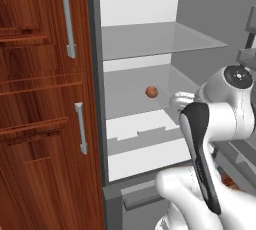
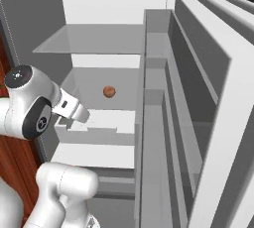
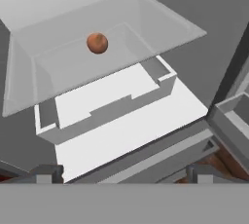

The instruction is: Grab the onion and lime from the fridge, place them in the blender, close the lid, and turn on the blender to create a marinade.

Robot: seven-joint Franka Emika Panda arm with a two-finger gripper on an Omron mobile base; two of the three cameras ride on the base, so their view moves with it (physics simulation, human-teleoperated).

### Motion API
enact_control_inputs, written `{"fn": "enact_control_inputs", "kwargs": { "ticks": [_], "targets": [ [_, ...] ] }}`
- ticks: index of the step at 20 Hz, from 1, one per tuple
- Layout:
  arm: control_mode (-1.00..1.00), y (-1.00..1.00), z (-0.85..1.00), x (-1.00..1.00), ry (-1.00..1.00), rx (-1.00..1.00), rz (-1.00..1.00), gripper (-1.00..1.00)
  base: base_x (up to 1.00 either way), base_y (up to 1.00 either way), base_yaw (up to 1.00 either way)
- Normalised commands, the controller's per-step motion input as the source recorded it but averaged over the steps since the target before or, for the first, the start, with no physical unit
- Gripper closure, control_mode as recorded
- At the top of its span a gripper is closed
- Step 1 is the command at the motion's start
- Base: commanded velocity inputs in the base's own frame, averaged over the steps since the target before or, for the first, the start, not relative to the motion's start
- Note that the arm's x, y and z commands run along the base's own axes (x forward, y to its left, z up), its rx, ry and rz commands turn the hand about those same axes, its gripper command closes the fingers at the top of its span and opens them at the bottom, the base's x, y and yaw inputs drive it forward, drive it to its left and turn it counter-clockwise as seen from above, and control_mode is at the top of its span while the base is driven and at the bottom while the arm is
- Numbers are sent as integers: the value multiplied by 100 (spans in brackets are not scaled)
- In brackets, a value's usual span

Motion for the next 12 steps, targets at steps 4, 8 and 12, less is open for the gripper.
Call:
{"fn": "enact_control_inputs", "kwargs": {
  "ticks": [4, 8, 12],
  "targets": [
    [-100, -13, 38, 80, 33, 0, 14, -100, 0, 0, 0],
    [-100, -6, 9, 33, 24, -2, 20, -100, 0, 0, 0],
    [-100, 5, -23, 0, 0, -3, 2, -100, 0, 0, 0]
  ]
}}
